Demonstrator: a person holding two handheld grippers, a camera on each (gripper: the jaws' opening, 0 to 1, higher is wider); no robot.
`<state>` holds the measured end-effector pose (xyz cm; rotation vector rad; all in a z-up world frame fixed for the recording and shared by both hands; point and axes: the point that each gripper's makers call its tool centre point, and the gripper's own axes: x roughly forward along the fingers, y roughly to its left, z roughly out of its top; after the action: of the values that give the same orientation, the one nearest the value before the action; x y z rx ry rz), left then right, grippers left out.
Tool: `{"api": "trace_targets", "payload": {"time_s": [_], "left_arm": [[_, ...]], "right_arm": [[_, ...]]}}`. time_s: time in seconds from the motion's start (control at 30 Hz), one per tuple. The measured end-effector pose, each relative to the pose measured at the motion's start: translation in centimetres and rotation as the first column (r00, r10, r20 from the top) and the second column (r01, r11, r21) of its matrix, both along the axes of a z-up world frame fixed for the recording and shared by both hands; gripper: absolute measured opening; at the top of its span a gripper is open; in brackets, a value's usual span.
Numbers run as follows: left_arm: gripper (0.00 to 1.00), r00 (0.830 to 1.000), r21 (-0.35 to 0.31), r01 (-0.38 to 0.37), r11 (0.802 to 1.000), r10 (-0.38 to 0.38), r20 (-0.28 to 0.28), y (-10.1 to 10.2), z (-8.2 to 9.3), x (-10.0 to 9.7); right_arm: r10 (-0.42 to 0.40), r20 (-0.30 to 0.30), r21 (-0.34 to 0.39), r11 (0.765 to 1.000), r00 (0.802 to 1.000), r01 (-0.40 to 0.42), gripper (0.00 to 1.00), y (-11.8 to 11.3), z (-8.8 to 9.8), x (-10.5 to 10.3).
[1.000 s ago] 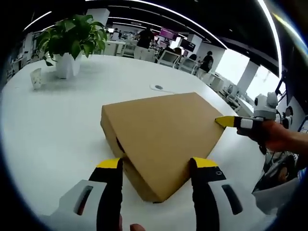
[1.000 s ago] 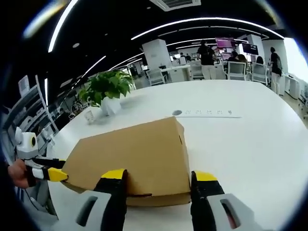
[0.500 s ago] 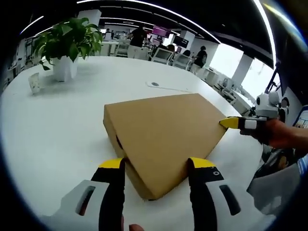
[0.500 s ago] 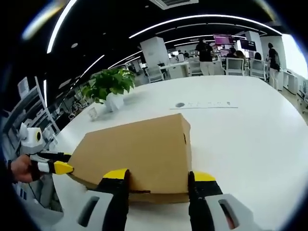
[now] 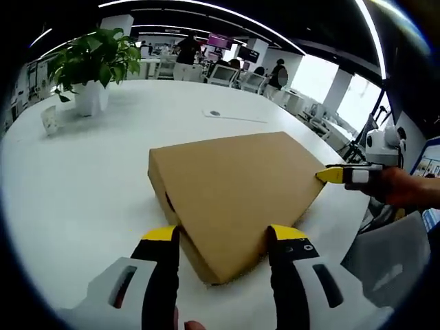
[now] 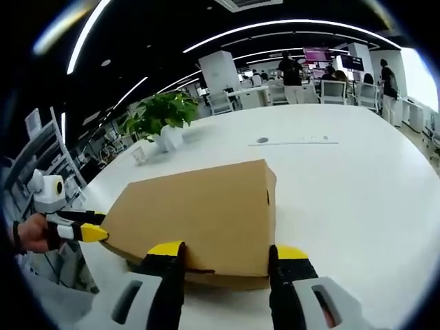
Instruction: Operate the shoe box by opening the lid, removing the specified soft item, and placing it in the target area until the item is outside and the box remains undamaged.
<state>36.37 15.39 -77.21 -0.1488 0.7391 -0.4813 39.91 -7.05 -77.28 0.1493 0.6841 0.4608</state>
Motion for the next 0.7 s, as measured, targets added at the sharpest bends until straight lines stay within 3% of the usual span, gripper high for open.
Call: {"api": "trace_targets", "payload": {"time_s": [0.1, 0.2, 0.23, 0.27, 0.33, 0.47, 0.7], "left_arm": [[0.53, 1.0, -0.003, -0.002, 1.0, 0.002, 0.0, 0.0, 0.0, 0.0], [0.56, 1.0, -0.004, -0.013, 1.0, 0.013, -0.002, -0.1, 0.0, 0.1], [0.61, 0.999, 0.02, 0.034, 0.999, -0.034, 0.009, -0.6, -0.1, -0.2], [0.62, 1.0, 0.017, 0.015, 1.0, -0.015, 0.01, -0.7, 0.0, -0.2], [0.66, 0.999, 0.029, 0.047, 0.998, -0.047, 0.019, -1.0, 0.0, -0.5], [0.65, 0.993, 0.126, 0.101, 0.987, -0.107, 0.042, -0.8, -0.5, -1.1], [0.61, 0.995, 0.142, 0.075, 0.987, -0.084, 0.057, -0.7, -0.7, -0.9]], "right_arm": [[0.023, -0.001, 0.004, 1.0, 1.0, -0.023, 0.47, 0.0, 0.0, 0.1], [0.101, 0.033, 0.002, 0.995, 0.994, -0.101, 0.49, 0.1, 0.2, -0.1], [0.124, 0.036, 0.005, 0.992, 0.992, -0.125, 0.51, 0.2, 0.2, -0.4], [0.138, 0.044, 0.012, 0.99, 0.989, -0.138, 0.52, 0.3, 0.3, -0.5], [0.146, 0.061, 0.027, 0.989, 0.987, -0.148, 0.54, 0.2, 0.5, -0.7], [0.228, 0.087, -0.04, 0.974, 0.97, -0.225, 0.53, 0.1, 0.2, -1.1], [0.239, 0.093, -0.059, 0.97, 0.966, -0.234, 0.51, 0.2, 0.2, -1.0]]}}
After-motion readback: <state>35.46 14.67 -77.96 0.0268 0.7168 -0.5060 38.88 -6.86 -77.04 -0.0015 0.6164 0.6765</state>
